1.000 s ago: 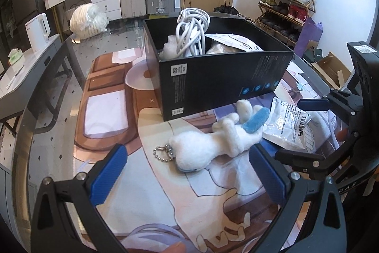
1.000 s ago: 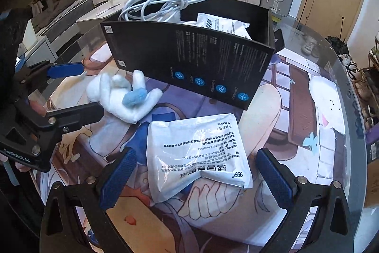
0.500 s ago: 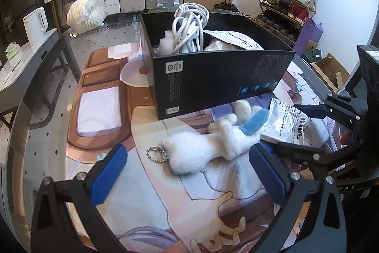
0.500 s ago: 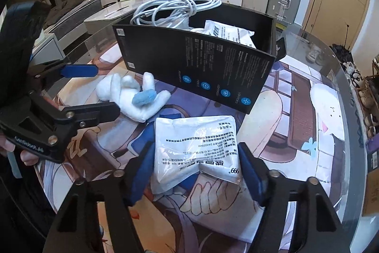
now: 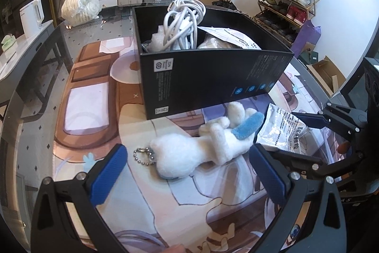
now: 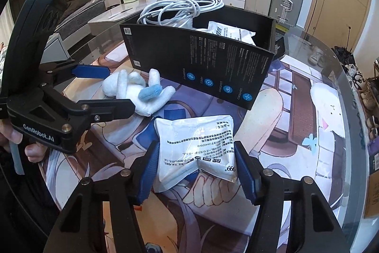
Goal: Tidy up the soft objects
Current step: 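Lower the right tool onto the second white medicine packet and close, then grasp the white plush toy with the left tool while the right tool lifts the packet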
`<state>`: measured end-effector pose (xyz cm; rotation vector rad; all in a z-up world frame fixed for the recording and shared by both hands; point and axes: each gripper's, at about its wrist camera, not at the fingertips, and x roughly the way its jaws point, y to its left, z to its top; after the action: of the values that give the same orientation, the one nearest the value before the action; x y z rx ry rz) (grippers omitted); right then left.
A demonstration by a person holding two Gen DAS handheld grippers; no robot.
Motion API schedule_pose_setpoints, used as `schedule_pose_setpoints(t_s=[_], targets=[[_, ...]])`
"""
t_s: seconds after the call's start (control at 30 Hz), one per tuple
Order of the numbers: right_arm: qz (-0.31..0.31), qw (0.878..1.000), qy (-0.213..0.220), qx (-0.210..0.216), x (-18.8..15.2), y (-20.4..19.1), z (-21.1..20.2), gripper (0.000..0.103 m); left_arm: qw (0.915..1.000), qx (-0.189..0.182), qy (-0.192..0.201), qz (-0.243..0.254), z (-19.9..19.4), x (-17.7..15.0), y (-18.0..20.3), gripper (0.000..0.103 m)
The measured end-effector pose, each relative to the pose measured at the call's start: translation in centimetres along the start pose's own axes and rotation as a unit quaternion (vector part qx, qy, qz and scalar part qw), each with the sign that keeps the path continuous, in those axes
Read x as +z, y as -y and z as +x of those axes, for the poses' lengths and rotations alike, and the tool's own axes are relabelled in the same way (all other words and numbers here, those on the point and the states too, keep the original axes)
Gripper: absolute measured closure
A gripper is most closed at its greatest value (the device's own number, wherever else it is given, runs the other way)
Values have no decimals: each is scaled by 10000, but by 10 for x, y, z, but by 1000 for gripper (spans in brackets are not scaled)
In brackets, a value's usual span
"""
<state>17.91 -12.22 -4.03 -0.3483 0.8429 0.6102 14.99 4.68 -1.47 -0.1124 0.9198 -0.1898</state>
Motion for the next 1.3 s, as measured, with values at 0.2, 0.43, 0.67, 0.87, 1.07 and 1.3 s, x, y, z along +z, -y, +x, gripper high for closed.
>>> schedule_pose_setpoints(t_s=[0.2, 0.43, 0.67, 0.87, 1.07, 1.3], targets=[[-15, 10000, -4, -3, 1, 1, 1, 42, 10000, -15, 29, 82, -2, 2, 1, 16], [-15, 10000, -3, -9, 0, 1, 1, 41, 9993, -247, 125, 251, -10, -5, 6, 43], [-37, 10000, 27, -88, 0, 0, -1, 41, 9989, -299, 260, 240, -19, -6, 5, 50], [-27, 9999, 99, -113, 0, -3, -5, 42, 9983, -253, 382, 358, -26, -7, 7, 64], [7, 9997, 196, -113, -1, -1, -11, 42, 9978, -267, 413, 434, -28, -9, 9, 69], [93, 9993, 311, -179, -5, 6, -19, 42, 9969, -336, 543, 467, -37, -11, 9, 69]])
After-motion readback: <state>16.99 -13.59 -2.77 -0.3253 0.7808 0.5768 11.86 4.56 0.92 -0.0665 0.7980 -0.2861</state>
